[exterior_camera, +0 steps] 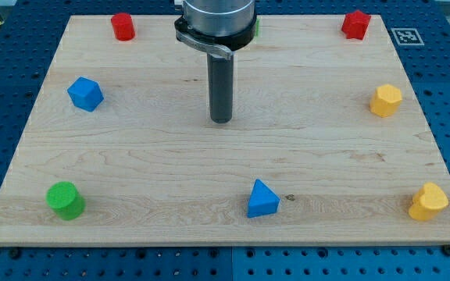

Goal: Slide the green star slightly right

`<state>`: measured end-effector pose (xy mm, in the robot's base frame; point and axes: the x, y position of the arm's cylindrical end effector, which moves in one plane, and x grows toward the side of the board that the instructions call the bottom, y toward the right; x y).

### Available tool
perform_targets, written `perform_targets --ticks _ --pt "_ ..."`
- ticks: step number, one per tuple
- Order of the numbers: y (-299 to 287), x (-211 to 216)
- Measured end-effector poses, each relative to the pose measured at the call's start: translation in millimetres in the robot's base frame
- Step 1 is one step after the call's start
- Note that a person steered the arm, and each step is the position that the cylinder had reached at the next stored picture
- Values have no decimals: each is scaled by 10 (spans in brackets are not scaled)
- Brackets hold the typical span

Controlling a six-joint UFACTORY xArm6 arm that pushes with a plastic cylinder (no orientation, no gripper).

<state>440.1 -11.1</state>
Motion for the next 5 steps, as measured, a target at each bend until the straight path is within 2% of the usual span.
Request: perform_targets --ticks 1,2,4,5 --pt "-9 -9" --pt "-216 -421" --pt "-252 -1573" --pt "-249 -1839"
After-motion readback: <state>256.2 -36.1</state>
